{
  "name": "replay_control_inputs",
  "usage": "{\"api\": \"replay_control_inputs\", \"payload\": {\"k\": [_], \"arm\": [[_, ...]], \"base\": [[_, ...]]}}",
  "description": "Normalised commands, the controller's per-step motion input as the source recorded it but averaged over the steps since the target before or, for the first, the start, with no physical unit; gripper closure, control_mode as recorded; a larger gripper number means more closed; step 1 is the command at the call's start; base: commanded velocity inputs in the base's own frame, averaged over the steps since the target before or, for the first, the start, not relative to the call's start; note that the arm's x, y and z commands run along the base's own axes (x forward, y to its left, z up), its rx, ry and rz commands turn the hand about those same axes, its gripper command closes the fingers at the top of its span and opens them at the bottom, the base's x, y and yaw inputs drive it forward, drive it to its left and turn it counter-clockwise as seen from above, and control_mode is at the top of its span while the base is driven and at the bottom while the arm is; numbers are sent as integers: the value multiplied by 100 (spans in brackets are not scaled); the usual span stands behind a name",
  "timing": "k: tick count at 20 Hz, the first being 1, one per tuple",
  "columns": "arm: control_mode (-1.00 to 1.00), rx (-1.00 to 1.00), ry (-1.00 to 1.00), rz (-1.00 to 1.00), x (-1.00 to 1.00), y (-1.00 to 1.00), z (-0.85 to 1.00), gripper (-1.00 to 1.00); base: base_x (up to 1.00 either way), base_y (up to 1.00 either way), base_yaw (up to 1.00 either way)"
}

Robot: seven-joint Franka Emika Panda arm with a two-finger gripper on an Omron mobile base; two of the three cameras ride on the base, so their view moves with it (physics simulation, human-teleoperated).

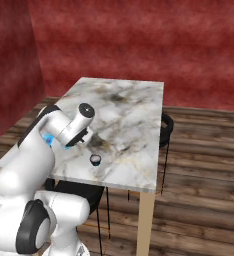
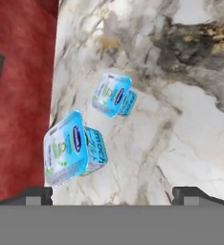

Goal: Stack the yogurt containers by placing the smaller containers on top of the larger containers.

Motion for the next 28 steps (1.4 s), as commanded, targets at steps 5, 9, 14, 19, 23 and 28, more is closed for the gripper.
{"api": "replay_control_inputs", "payload": {"k": [5, 9, 14, 19, 23, 28], "arm": [[-100, 0, 0, -2, 12, 6, -8, -100], [-100, 0, 0, -1, 11, 7, -11, -100], [-100, 0, 0, -1, 9, 8, -13, -100], [-100, 0, 0, -1, 9, 9, -15, -100], [-100, 0, 0, -1, 10, 10, -18, -100], [-100, 0, 0, 0, 11, 3, -19, -100]], "base": [[0, 0, 0], [0, 0, 0], [0, 0, 0], [0, 0, 0], [0, 0, 0], [0, 0, 0]]}}
